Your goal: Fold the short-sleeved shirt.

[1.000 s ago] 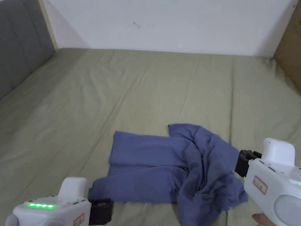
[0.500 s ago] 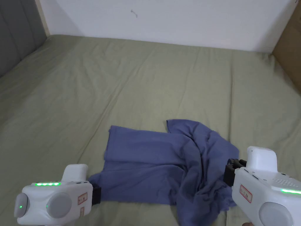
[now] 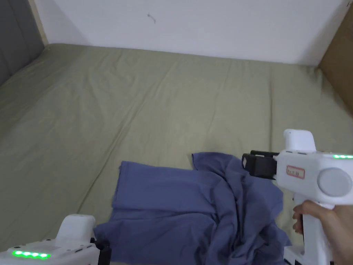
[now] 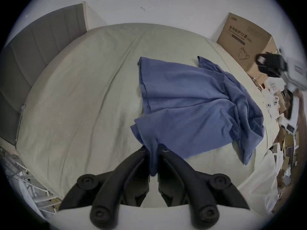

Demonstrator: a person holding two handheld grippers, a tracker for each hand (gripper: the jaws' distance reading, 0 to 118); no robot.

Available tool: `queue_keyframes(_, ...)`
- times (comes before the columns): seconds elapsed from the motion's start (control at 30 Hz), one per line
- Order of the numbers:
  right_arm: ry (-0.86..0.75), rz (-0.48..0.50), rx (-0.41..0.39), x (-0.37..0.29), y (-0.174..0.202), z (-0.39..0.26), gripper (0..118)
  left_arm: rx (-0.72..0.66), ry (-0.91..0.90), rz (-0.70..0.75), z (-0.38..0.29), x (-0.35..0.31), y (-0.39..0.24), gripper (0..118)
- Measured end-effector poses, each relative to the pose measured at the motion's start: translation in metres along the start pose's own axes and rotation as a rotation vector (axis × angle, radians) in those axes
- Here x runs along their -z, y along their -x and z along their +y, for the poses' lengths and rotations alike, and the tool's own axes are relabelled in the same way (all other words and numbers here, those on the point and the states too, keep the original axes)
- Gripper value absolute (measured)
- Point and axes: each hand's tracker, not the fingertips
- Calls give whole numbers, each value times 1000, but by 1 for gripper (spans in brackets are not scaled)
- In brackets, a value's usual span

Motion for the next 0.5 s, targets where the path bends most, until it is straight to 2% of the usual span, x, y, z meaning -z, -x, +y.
queue_keyframes(0.2,249,-76,-109,115,-23,7,84,-62,16,-16,4,3,12,7)
queue_keyframes(0.27,318,-114,-116,142,-29,-3,78,-82,18,-29,5,4,14,7)
queue_keyframes(0.3,340,-125,-109,151,-31,-11,65,-86,25,-26,6,4,13,7)
queue_keyframes(0.33,358,-98,-101,157,-34,-18,64,-86,28,-26,6,5,13,7)
queue_keyframes(0.4,295,-96,-76,152,-34,-20,64,-76,42,-14,7,9,11,7)
queue_keyframes(0.43,303,-90,-100,145,-30,-18,64,-67,44,-8,7,9,9,7)
queue_keyframes(0.47,281,-88,-159,140,-26,-15,58,-65,44,-5,7,10,7,7)
queue_keyframes(0.5,270,-162,-230,139,-20,-13,33,-62,45,-3,7,11,6,7)
